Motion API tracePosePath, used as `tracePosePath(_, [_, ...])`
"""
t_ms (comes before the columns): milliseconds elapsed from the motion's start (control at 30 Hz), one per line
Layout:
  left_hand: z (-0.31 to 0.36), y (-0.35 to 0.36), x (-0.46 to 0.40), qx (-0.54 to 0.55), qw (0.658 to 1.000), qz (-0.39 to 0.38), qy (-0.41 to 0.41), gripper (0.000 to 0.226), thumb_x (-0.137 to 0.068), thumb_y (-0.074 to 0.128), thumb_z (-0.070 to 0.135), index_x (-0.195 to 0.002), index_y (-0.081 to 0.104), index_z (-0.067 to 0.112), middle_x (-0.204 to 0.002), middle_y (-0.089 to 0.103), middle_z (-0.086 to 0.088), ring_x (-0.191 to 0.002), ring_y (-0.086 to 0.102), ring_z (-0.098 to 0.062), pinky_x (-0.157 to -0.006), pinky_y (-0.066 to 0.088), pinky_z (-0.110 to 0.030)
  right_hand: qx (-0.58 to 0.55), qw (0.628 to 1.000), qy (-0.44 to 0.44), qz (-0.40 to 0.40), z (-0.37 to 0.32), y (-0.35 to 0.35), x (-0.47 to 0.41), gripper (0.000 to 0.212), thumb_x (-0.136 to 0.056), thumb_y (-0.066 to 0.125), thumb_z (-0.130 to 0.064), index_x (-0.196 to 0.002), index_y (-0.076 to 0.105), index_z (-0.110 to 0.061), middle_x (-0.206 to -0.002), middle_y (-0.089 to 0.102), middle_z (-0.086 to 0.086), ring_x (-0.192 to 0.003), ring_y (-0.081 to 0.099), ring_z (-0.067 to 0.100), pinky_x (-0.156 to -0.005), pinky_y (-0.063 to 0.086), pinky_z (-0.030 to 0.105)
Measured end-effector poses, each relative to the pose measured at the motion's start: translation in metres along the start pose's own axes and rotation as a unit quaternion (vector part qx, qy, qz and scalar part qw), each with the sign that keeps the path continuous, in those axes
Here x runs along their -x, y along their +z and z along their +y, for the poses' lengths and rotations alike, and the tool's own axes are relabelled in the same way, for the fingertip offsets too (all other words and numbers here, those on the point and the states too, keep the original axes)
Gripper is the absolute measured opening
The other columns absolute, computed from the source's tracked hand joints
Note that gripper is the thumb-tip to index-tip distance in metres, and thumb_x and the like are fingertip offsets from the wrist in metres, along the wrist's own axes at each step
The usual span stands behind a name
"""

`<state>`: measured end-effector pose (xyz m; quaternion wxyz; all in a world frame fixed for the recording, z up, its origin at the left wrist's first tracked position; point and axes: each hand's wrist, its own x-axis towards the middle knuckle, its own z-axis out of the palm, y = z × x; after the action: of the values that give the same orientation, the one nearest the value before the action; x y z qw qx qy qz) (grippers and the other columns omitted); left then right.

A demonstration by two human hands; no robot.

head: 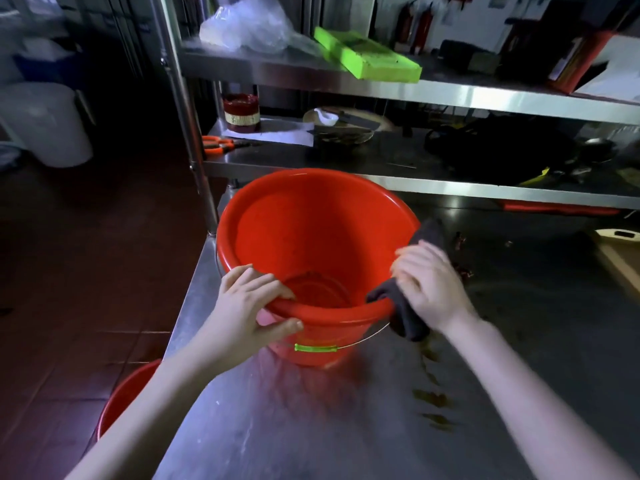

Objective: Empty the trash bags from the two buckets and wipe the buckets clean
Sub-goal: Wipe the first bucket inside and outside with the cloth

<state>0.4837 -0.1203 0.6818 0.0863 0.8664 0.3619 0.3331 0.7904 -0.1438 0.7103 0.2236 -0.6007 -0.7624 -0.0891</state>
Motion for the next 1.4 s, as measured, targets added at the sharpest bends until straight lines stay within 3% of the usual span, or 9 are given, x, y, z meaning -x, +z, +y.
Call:
tracePosePath(100, [-0.004,0.001,0.000,0.005,1.000,0.013,-0.006,0.045,-0.084,0.050,0.070,-0.094,0.065,0.029,-0.079,0.041,0.027,-0.082,0.038,0.000,-0.105,0.026,-0.037,-0.053,0.995,0.083,0.026,0.015,0.003,-0.007,0.040,-0.090,0.034,-0.027,-0.076,0.067,-0.011,-0.095,0.067,0.001,-0.113,0.057,0.026,-0.111,0.026,0.040])
tracePosePath(267, [-0.004,0.001,-0.001,0.008,1.000,0.009,0.002,0.040,-0.083,0.053,0.066,-0.095,0.067,0.030,-0.080,0.043,0.026,-0.082,0.035,0.002,-0.097,0.030,-0.039,-0.009,0.976,0.156,0.150,-0.085,0.027,0.018,0.025,-0.083,0.044,-0.021,-0.061,0.056,-0.017,-0.067,0.056,0.000,-0.076,0.055,0.028,-0.099,0.037,0.045])
tracePosePath(367, [-0.003,0.000,-0.001,0.007,1.000,0.007,-0.002,0.042,-0.082,0.053,0.067,-0.092,0.067,0.029,-0.080,0.047,0.023,-0.080,0.035,0.000,-0.096,0.030,-0.038,0.032,0.980,0.127,0.153,-0.139,0.038,0.021,0.029,-0.090,0.048,-0.028,-0.064,0.057,-0.019,-0.065,0.055,-0.002,-0.072,0.053,0.025,-0.092,0.043,0.045])
tracePosePath(500, [-0.002,-0.003,-0.002,0.018,1.000,-0.002,-0.007,0.039,-0.081,0.055,0.067,-0.091,0.066,0.031,-0.078,0.045,0.029,-0.085,0.040,0.005,-0.095,0.032,-0.040,0.028,0.995,-0.012,0.093,-0.079,0.021,0.010,0.027,-0.084,0.048,-0.026,-0.059,0.055,-0.017,-0.060,0.055,0.002,-0.063,0.055,0.029,-0.074,0.042,0.039])
tracePosePath(667, [0.000,0.001,0.000,0.028,0.999,0.017,-0.017,0.043,-0.081,0.053,0.070,-0.094,0.067,0.031,-0.078,0.043,0.031,-0.090,0.041,0.008,-0.107,0.025,-0.040,-0.014,0.998,0.060,0.001,0.013,-0.001,-0.007,0.039,-0.089,0.035,-0.028,-0.077,0.068,-0.011,-0.093,0.069,0.002,-0.111,0.058,0.026,-0.109,0.027,0.037])
tracePosePath(900, [-0.003,0.002,-0.003,0.012,1.000,0.011,-0.011,0.035,-0.078,0.058,0.065,-0.091,0.065,0.033,-0.078,0.042,0.034,-0.089,0.040,0.011,-0.098,0.031,-0.039,0.029,0.976,0.162,0.140,-0.123,0.037,0.015,0.024,-0.083,0.049,-0.022,-0.061,0.058,-0.017,-0.064,0.058,0.002,-0.071,0.054,0.029,-0.095,0.041,0.044])
tracePosePath(1133, [-0.023,-0.031,0.010,0.033,0.997,-0.070,0.017,0.040,-0.077,0.057,0.072,-0.091,0.067,0.036,-0.079,0.054,0.023,-0.083,0.046,0.000,-0.100,0.025,-0.026,0.029,0.996,-0.031,0.085,-0.094,0.014,0.021,0.028,-0.083,0.050,-0.024,-0.056,0.051,-0.018,-0.055,0.052,0.003,-0.058,0.051,0.029,-0.066,0.044,0.040])
tracePosePath(1267, [-0.047,-0.071,0.007,0.045,0.987,-0.155,0.009,0.034,-0.072,0.063,0.071,-0.095,0.065,0.046,-0.092,0.057,0.027,-0.097,0.053,0.007,-0.116,0.008,-0.016,0.002,0.997,-0.074,-0.034,-0.010,-0.005,-0.003,0.031,-0.086,0.040,-0.026,-0.068,0.063,-0.013,-0.075,0.066,0.002,-0.082,0.062,0.025,-0.098,0.040,0.037])
tracePosePath(1400, [-0.042,-0.090,0.006,0.058,0.983,-0.172,-0.035,0.041,-0.067,0.066,0.062,-0.105,0.068,0.045,-0.099,0.062,0.026,-0.104,0.053,0.008,-0.117,0.015,-0.030,-0.061,0.998,0.021,0.018,-0.017,0.011,-0.013,0.034,-0.086,0.036,-0.025,-0.069,0.063,-0.011,-0.080,0.066,0.001,-0.093,0.062,0.026,-0.107,0.028,0.029])
